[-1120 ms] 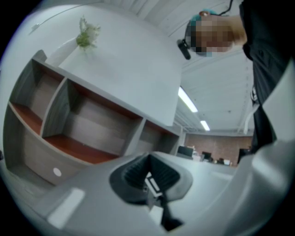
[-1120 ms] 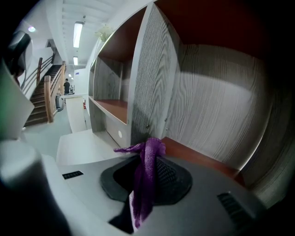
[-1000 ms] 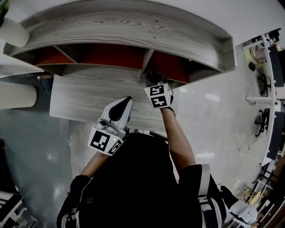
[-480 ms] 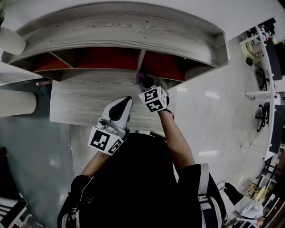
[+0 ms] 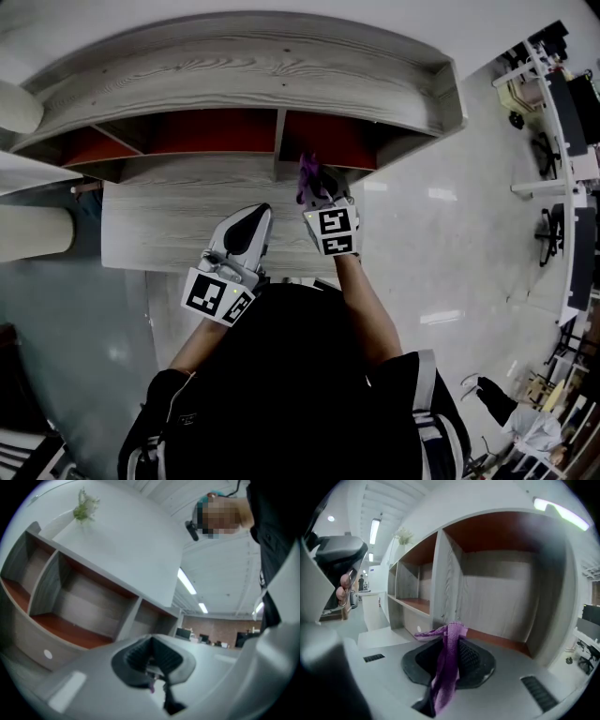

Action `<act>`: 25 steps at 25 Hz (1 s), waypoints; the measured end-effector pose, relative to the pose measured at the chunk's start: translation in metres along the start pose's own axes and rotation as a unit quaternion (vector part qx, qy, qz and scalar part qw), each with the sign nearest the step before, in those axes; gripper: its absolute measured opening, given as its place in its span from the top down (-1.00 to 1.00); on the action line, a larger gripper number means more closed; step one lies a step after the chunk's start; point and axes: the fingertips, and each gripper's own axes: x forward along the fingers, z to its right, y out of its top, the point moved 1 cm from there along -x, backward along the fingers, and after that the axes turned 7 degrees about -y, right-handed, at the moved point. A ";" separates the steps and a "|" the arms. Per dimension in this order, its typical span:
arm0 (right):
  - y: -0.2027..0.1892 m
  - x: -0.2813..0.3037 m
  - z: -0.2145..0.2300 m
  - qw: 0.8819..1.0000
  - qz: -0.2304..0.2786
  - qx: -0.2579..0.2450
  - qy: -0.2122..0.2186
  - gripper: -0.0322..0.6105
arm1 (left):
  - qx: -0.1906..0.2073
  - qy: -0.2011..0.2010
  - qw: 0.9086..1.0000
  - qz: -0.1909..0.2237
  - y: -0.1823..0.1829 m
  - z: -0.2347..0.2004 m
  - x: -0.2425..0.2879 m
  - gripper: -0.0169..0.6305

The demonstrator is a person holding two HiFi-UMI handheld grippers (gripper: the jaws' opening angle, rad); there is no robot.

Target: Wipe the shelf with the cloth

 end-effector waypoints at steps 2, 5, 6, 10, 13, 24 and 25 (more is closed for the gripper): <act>0.005 -0.006 0.017 0.999 0.016 0.013 -0.025 0.74 | 0.000 -0.004 1.000 0.000 0.001 0.001 0.004 0.94; 0.009 -0.011 0.049 0.996 0.021 0.039 -0.079 0.73 | 0.002 -0.010 1.000 -0.001 0.002 0.002 0.011 0.94; 0.010 -0.012 0.060 0.994 0.018 0.049 -0.100 0.73 | 0.003 -0.012 1.000 -0.001 0.002 0.002 0.013 0.94; 0.004 -0.010 0.100 0.982 0.001 0.079 -0.172 0.73 | 0.002 -0.020 1.000 -0.002 0.003 0.002 0.020 0.94; -0.001 -0.007 0.116 0.974 -0.017 0.095 -0.205 0.73 | 0.000 -0.024 1.000 -0.008 0.002 0.001 0.024 0.94; -0.019 0.011 0.144 0.954 -0.076 0.111 -0.267 0.74 | -0.009 -0.039 0.999 -0.024 -0.005 -0.012 0.038 0.94; -0.021 0.015 0.144 0.955 -0.082 0.110 -0.264 0.74 | -0.010 -0.040 0.999 -0.025 -0.006 -0.014 0.039 0.94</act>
